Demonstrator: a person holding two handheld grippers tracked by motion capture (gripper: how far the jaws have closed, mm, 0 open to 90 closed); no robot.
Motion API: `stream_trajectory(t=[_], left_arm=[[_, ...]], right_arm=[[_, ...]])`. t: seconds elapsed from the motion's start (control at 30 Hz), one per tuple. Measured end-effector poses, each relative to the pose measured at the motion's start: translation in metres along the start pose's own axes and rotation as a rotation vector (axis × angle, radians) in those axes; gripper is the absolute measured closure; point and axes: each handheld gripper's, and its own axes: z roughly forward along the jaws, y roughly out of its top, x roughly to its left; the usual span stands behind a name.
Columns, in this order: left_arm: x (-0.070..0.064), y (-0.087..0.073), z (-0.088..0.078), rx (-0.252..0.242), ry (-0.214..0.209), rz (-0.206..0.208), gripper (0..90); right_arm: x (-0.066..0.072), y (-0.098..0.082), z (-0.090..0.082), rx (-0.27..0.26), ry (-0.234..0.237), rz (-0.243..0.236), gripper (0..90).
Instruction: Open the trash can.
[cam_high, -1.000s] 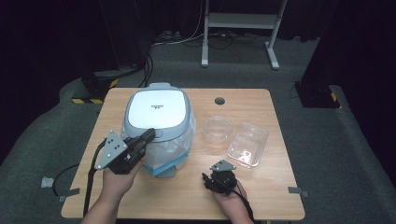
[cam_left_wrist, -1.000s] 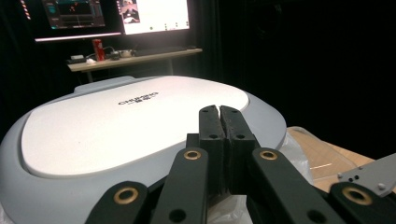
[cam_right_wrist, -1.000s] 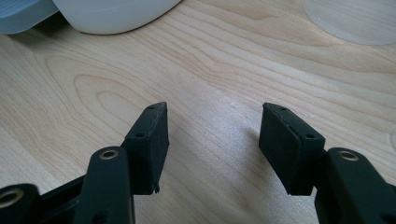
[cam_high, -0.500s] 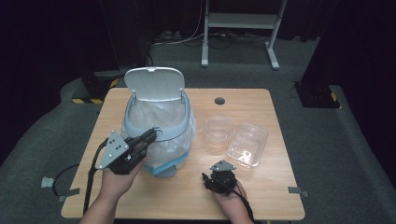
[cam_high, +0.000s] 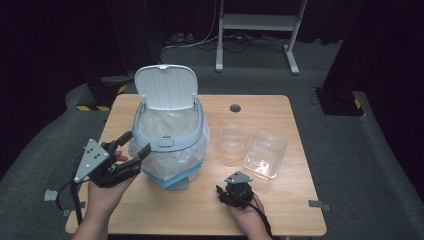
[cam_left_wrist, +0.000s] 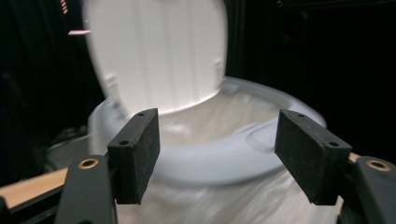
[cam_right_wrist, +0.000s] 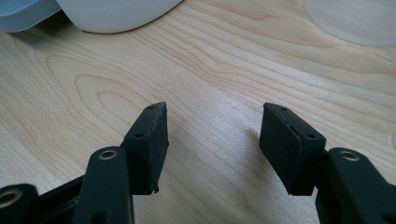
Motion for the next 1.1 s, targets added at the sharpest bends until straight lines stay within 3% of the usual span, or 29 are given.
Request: stream_trajectory(t=[0.17, 0.2, 0.23, 0.3, 0.33, 0.47, 0.63, 0.73, 1.0, 1.1], left_arm=[[0.027, -0.023, -0.014, 0.057, 0.048, -0.051, 27.0], [0.035, -0.035, -0.018, 0.084, 0.066, -0.054, 26.3], [0.035, -0.035, -0.018, 0.084, 0.066, -0.054, 26.3], [0.047, -0.055, -0.021, 0.132, 0.074, -0.058, 27.4], [0.047, -0.055, -0.021, 0.132, 0.074, -0.058, 27.4], [0.058, -0.09, -0.018, 0.226, 0.092, -0.059, 26.6], [0.063, -0.127, -0.009, 0.359, 0.072, -0.073, 24.9], [0.063, -0.144, -0.005, 0.419, 0.086, -0.069, 23.1], [0.061, -0.177, 0.005, 0.568, 0.159, -0.005, 20.1], [0.059, -0.183, 0.007, 0.599, 0.177, 0.024, 19.8]], right_arm=[[0.0, 0.0, 0.0, 0.001, 0.0, 0.001, 41.8], [0.0, 0.0, 0.0, -0.001, -0.001, 0.001, 41.7], [0.0, 0.0, 0.0, -0.001, -0.001, 0.001, 41.7], [0.0, 0.0, 0.0, -0.001, -0.002, 0.001, 41.6], [0.0, 0.0, 0.0, -0.001, -0.001, 0.002, 41.6], [0.0, 0.0, 0.0, 0.0, -0.002, 0.004, 41.5], [0.001, 0.0, 0.0, -0.001, -0.003, 0.004, 41.5], [0.001, 0.0, 0.001, 0.0, -0.003, 0.004, 41.4], [0.0, 0.001, 0.001, -0.003, -0.005, -0.002, 41.3], [0.001, 0.0, 0.001, -0.001, -0.005, 0.005, 41.2]])
